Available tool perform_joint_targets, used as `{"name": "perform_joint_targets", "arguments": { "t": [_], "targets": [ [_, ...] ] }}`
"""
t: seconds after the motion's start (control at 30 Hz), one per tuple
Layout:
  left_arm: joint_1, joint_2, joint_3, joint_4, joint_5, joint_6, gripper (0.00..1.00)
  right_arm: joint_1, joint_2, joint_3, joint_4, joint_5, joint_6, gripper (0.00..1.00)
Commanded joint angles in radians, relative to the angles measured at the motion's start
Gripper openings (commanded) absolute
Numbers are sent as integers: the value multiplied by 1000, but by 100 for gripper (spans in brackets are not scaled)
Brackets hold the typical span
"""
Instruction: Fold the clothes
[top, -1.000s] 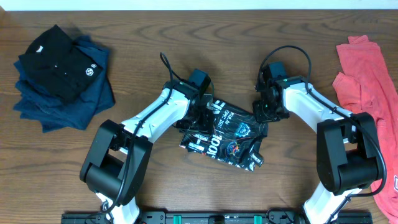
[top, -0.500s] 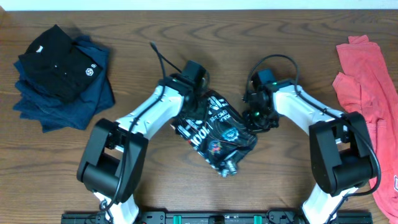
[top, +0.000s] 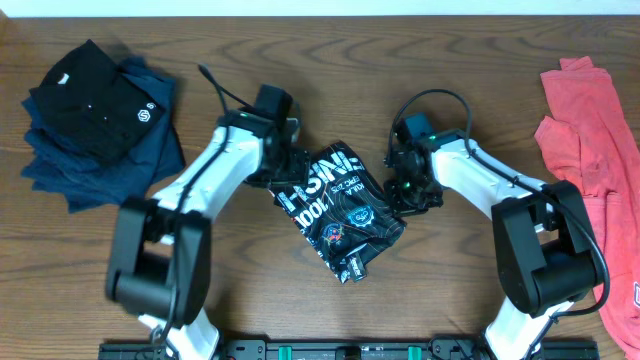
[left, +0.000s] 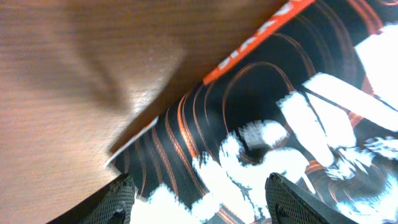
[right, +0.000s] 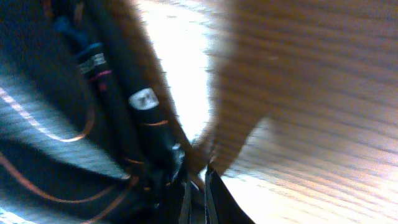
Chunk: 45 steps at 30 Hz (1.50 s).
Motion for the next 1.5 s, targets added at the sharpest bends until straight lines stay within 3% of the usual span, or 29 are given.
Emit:
{"name": "perform_joint_targets", "arguments": {
  "t": [0.0, 0.13, 0.3, 0.47, 0.73, 0.9, 1.07, 1.37, 1.47],
  "targets": [
    [6, -163, 56, -36, 15, -14, 69, -41, 12, -5, 6, 82, 18, 9],
    [-30, -232, 55, -61, 14, -58, 69, -78, 12, -5, 19, 82, 29, 6],
    [-92, -199, 18, -35, 14, -137, 69, -123, 5, 6, 8, 86, 29, 1],
    [-170, -89, -9, -10, 14, -159, 49, -175, -32, 12, -3, 85, 29, 1],
    [-250, 122, -9, 8, 14, -178, 32, -205, -100, 12, -15, 86, 28, 1],
    [-250, 203, -9, 12, -43, -177, 32, -207, -106, 12, -16, 86, 28, 1],
    [-218, 245, -9, 58, -246, -146, 31, -206, -106, 12, -18, 86, 28, 1],
    [-31, 248, 28, 158, -248, -14, 32, -206, -106, 12, -27, 86, 28, 1],
    [30, 241, 76, 111, -212, 26, 42, -206, -106, 12, -29, 86, 28, 1]
  ]
}}
